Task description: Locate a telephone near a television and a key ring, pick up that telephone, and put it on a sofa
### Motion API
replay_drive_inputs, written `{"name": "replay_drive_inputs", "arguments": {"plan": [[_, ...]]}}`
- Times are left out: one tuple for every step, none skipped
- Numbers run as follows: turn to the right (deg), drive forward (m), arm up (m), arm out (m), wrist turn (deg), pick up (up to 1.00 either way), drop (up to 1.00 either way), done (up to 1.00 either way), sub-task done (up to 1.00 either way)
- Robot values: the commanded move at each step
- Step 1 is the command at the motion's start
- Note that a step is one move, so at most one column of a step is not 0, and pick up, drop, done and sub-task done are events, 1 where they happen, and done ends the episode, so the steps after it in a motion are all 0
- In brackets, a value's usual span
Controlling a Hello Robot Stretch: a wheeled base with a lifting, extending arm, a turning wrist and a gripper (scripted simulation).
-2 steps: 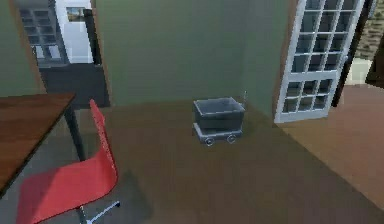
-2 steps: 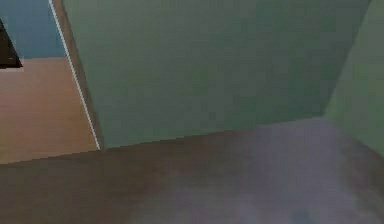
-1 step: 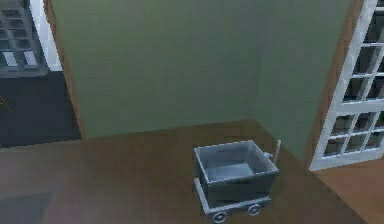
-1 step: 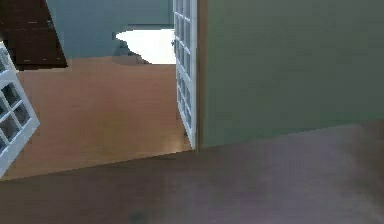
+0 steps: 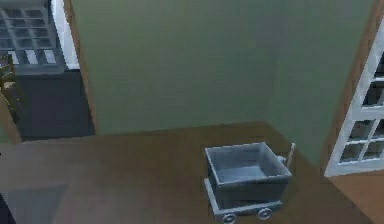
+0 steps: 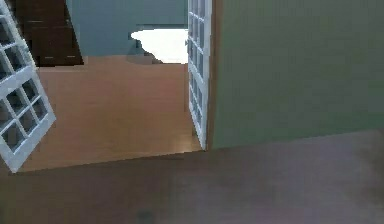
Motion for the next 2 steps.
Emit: {"name": "replay_drive_inputs", "arguments": {"plan": [[0.0,0.35,0.00,0.00,0.0,0.00,0.00,0.00,0.00],[-42.0,0.00,0.00,0.00,0.0,0.00,0.00,0.00,0.00]]}}
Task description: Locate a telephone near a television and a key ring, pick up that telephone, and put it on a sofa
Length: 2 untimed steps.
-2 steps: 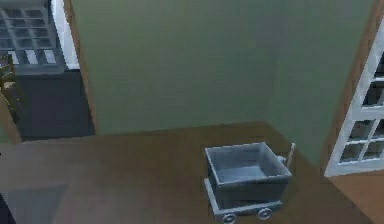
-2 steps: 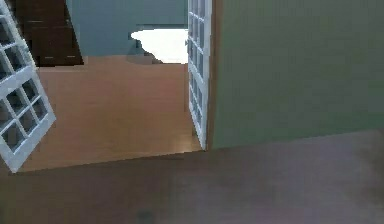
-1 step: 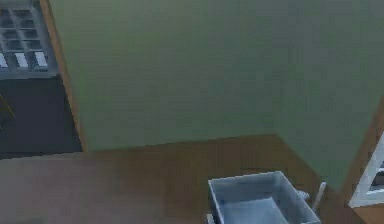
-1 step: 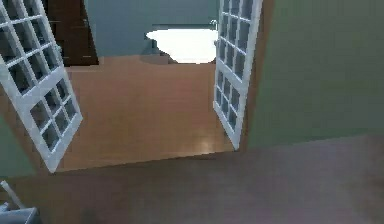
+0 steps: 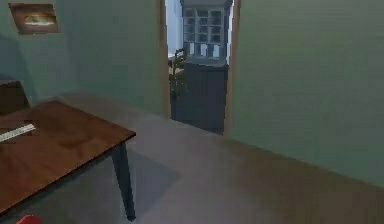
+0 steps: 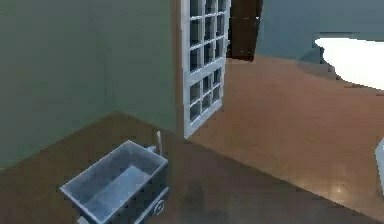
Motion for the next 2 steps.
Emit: {"name": "replay_drive_inputs", "arguments": {"plan": [[0.0,1.00,0.00,0.00,0.0,0.00,0.00,0.00,0.00],[0.0,1.00,0.00,0.00,0.0,0.00,0.00,0.00,0.00]]}}
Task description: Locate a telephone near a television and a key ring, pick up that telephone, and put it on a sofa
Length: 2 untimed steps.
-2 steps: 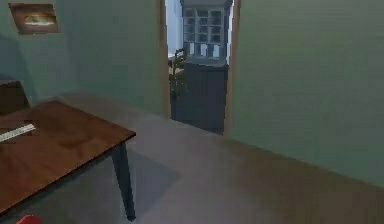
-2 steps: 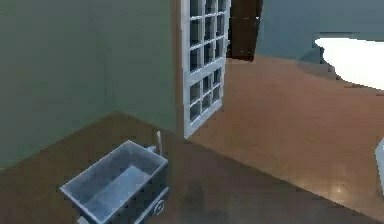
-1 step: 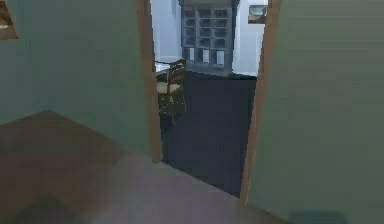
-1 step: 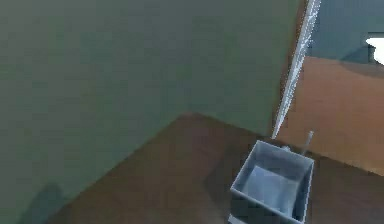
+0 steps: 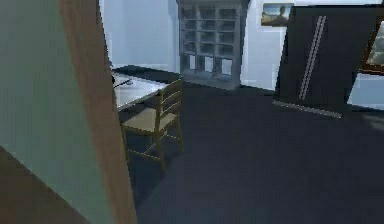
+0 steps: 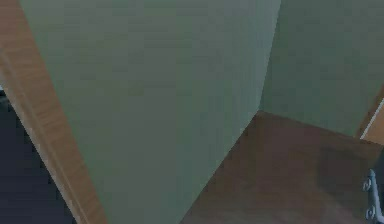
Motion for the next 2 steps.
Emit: {"name": "replay_drive_inputs", "arguments": {"plan": [[-3.0,0.00,0.00,0.00,0.0,0.00,0.00,0.00,0.00],[45.0,0.00,0.00,0.00,0.0,0.00,0.00,0.00,0.00]]}}
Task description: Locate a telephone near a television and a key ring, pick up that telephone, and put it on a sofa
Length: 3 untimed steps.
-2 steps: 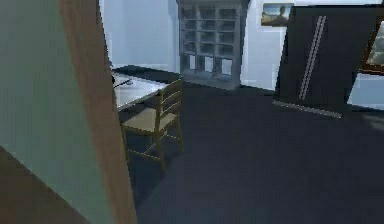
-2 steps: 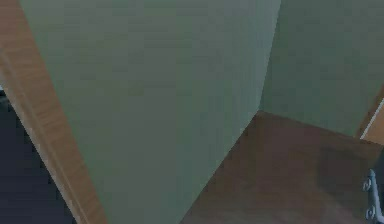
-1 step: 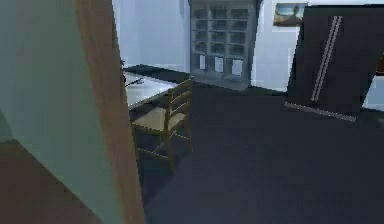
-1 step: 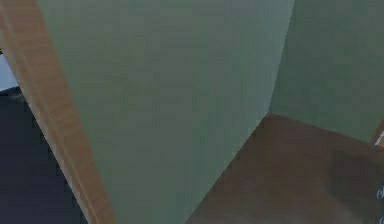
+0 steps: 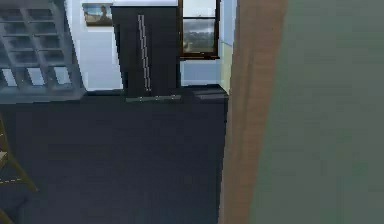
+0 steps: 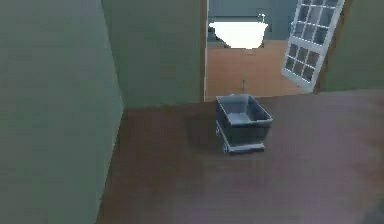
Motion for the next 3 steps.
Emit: {"name": "replay_drive_inputs", "arguments": {"plan": [[45.0,0.00,0.00,0.00,0.0,0.00,0.00,0.00,0.00],[45.0,0.00,0.00,0.00,0.0,0.00,0.00,0.00,0.00],[36.0,0.00,0.00,0.00,0.0,0.00,0.00,0.00,0.00]]}}
